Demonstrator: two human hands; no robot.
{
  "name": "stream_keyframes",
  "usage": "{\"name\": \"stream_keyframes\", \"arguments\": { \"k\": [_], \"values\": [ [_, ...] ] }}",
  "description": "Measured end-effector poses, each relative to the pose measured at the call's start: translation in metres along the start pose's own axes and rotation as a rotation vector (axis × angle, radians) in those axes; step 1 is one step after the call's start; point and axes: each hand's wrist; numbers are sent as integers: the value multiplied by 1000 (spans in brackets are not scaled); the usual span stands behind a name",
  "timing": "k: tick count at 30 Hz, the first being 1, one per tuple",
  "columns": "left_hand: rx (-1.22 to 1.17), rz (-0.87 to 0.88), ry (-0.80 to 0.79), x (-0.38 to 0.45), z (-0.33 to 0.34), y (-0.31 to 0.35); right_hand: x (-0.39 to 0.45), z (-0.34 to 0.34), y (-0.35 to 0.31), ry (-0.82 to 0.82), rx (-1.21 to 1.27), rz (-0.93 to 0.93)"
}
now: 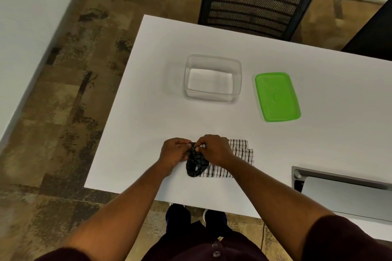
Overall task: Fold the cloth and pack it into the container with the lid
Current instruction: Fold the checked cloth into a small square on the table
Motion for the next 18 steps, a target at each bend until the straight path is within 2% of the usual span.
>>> {"name": "stream_keyframes", "arguments": {
  "k": [6,12,15,18],
  "values": [
    [-21,-25,-19,-1,1,3,-2,6,0,87,159,96],
    [8,-29,3,1,9,5,-6,7,0,165,196,73],
    [42,-53,65,5,14,6,-12,7,4,326,195,43],
    [66,-32,93,8,14,8,-17,1,16,460,323,43]
  ]
}}
Point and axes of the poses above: each hand's wrist, its own x-axis towards the middle knuckle, its own z-axis out of the palm, y = z × x, and after that the axes turned 12 degrees about z, right-handed
